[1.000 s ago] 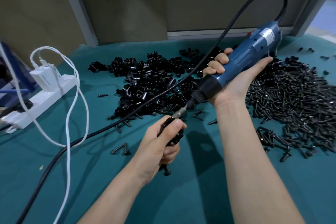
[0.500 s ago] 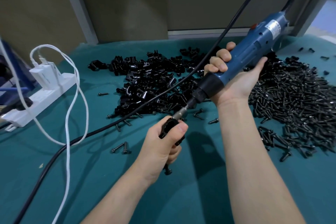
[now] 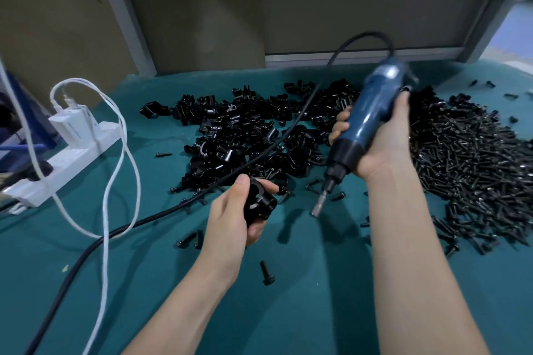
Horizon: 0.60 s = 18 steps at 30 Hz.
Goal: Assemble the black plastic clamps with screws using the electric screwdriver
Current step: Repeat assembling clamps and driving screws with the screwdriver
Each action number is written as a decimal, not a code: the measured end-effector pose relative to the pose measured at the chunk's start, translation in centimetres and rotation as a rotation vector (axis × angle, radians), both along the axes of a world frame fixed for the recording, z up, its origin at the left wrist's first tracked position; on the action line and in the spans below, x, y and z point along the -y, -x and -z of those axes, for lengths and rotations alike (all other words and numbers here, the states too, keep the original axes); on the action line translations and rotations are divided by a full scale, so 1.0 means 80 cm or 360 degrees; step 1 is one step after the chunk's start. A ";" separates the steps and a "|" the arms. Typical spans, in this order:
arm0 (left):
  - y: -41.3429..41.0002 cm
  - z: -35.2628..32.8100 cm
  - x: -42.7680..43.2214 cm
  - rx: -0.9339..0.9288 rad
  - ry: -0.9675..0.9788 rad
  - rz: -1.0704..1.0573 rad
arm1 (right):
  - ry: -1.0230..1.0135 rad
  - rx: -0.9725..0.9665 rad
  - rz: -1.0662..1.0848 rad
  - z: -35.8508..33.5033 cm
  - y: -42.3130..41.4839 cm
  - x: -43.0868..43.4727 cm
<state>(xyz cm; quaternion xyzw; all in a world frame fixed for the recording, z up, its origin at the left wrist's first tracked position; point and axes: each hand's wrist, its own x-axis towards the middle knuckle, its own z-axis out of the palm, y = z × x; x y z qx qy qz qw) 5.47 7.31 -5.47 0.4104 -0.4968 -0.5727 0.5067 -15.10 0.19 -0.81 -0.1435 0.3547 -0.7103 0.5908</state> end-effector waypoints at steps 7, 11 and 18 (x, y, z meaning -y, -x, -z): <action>0.001 0.005 -0.002 0.0067 0.0243 -0.0106 | -0.0448 -0.0618 -0.0197 0.021 -0.057 0.024; -0.002 0.008 0.003 0.0102 0.0324 -0.0165 | -0.0532 -0.1086 -0.0156 0.022 -0.080 0.032; 0.000 0.020 0.008 0.0128 0.0317 -0.0173 | -0.0717 -0.1889 -0.0024 0.023 -0.073 0.014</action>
